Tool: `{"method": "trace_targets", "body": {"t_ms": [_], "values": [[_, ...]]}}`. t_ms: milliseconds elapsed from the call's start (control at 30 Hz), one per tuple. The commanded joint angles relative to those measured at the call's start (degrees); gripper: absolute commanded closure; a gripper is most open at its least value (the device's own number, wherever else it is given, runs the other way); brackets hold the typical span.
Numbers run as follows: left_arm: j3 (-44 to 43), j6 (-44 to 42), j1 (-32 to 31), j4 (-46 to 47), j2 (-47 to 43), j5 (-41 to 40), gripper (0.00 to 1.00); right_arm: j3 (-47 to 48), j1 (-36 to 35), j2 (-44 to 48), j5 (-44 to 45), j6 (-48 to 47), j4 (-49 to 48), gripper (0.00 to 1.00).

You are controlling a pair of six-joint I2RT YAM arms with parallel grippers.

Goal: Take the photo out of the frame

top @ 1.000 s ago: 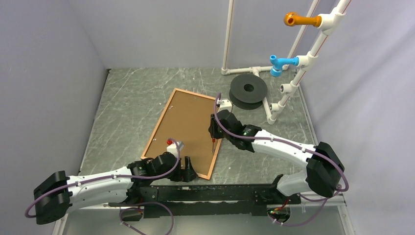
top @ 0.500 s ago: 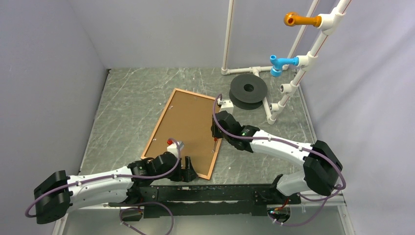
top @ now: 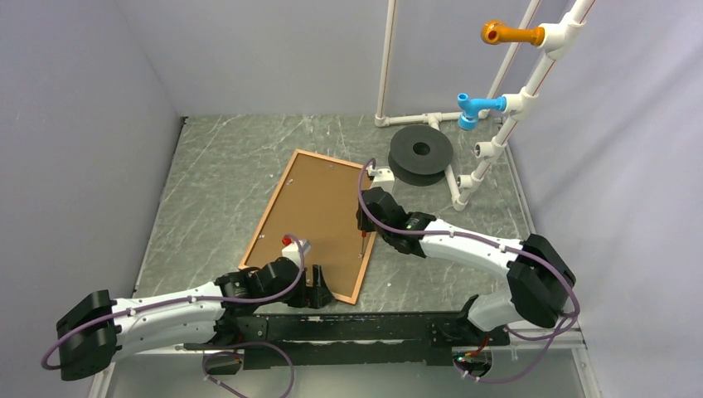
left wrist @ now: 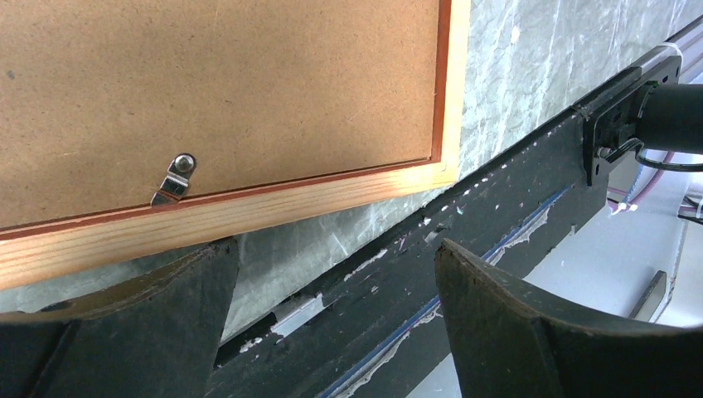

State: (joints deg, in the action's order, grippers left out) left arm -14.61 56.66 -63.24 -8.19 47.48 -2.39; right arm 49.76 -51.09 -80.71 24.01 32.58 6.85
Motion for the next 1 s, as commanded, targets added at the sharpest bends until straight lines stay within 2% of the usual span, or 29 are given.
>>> {"method": "trace_targets", "body": {"t_ms": [0, 167, 667, 967], "values": [[-0.76, -0.16, 0.08, 0.73, 0.56, -0.07, 0.09, -0.02, -0.16, -0.65, 2.29, -0.51, -3.97, 1.0], [-0.91, -0.23, 0.09, 1.07, 1.2, 0.11, 0.09, 0.8, -0.21, -2.17, 3.98, -1.32, -4.46, 1.0], [-1.11, -0.15, 0.07, 0.78, 1.26, -0.12, 0.09, 3.61, -0.23, -4.63, -0.26, -3.59, -9.34, 1.0], [-1.8, -0.3, 0.05, 0.6, 1.47, -0.15, 0.09, 5.61, -0.2, -6.03, 0.82, -5.62, -9.94, 1.0]]}}
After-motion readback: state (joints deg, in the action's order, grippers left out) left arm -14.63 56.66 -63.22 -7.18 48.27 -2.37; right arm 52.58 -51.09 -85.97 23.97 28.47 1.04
